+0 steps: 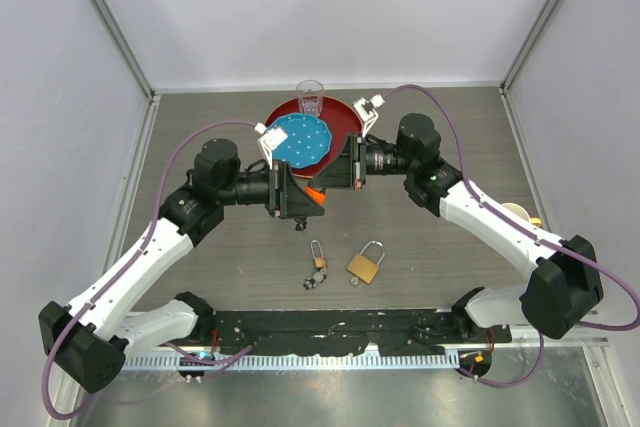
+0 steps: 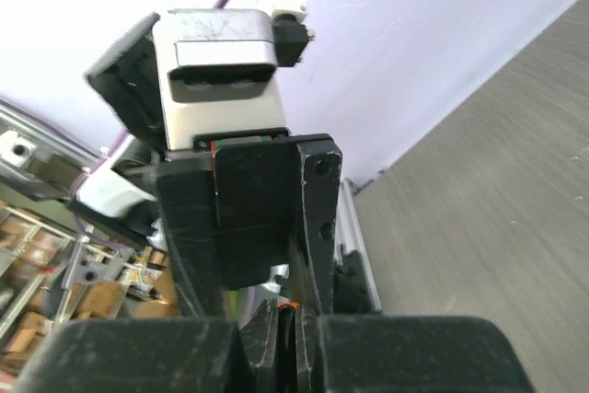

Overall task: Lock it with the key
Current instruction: Lock the lock.

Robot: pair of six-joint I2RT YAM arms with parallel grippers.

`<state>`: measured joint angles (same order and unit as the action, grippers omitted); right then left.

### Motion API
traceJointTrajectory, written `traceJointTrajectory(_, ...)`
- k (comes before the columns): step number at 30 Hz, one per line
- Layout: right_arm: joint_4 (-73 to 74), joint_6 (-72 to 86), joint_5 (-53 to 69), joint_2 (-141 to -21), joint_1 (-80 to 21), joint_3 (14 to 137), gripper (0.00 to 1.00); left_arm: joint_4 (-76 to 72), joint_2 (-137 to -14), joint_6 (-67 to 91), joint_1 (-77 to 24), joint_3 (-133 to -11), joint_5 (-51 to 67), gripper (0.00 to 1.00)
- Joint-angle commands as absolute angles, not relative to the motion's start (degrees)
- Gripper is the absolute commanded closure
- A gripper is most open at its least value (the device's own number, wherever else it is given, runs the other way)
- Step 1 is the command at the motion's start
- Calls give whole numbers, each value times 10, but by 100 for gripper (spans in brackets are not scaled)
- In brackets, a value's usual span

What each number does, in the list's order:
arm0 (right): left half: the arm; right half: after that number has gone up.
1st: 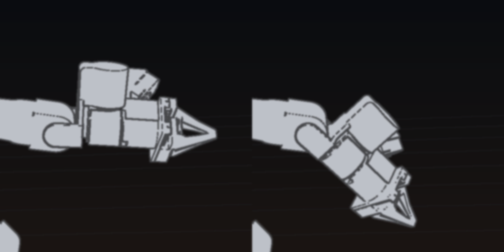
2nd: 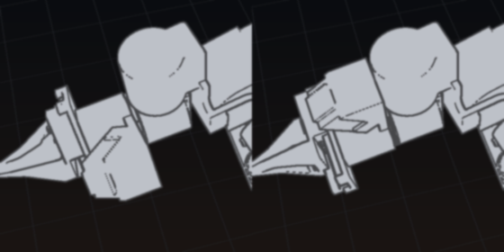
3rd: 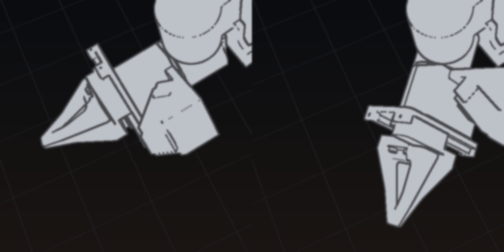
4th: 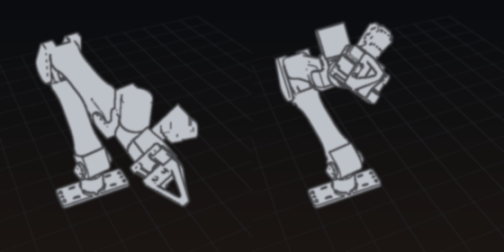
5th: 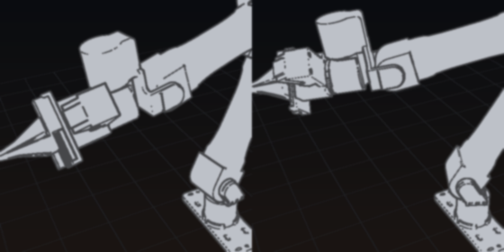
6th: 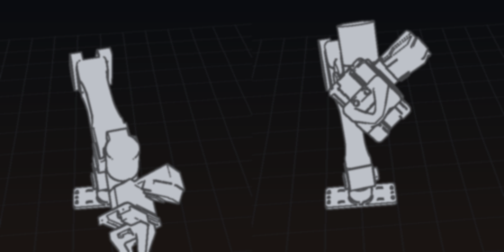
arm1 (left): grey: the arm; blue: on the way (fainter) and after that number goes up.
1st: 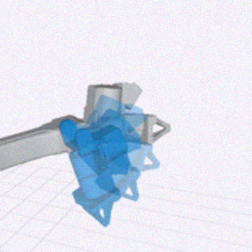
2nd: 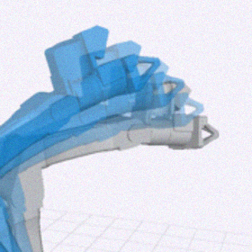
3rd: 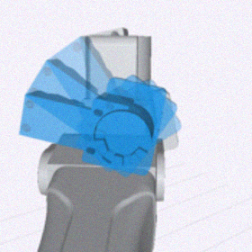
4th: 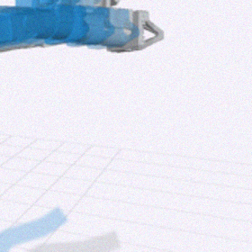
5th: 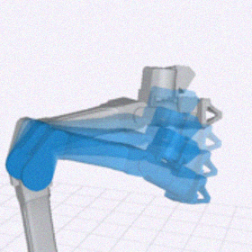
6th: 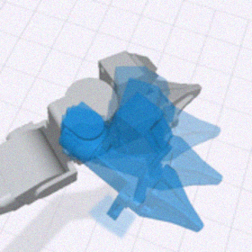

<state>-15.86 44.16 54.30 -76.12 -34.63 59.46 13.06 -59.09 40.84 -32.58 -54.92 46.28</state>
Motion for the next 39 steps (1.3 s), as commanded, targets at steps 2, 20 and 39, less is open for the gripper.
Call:
traceJointTrajectory(2,-225,468,555,-750,-343,609,98,69,-591,429,-328,-549,483,75)
traceJointTrajectory(20,-297,560,385,-654,-245,499,7,5,-557,476,-329,-523,387,100)
traceJointTrajectory(39,-417,628,400,-734,-311,533,25,-229,-552,608,-330,-446,381,100)
